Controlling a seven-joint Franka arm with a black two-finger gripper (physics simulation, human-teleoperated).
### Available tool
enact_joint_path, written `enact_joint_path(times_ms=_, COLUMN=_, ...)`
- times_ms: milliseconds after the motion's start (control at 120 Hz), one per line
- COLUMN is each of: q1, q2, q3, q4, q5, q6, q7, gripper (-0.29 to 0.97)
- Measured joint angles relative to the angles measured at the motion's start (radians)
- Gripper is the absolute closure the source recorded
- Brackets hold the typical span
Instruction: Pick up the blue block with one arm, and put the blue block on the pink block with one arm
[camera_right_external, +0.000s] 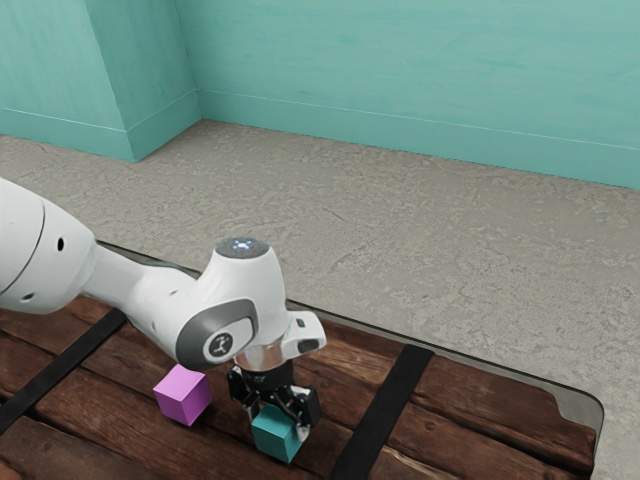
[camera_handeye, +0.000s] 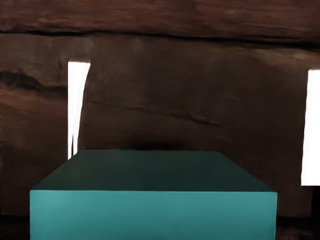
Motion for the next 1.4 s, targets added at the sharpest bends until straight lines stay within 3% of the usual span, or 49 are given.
enact_joint_path(times_ms=375, q1=0.002, q2=0.042, q3=0.000, q4=0.007, q5=0.005, q6=0.004, q7=-0.013, gripper=0.20)
enact_joint_path(times_ms=1400, q1=0.007, q2=0.030, q3=0.003, q4=0.022, q5=0.014, q6=0.002, q7=-0.031, gripper=0.29)
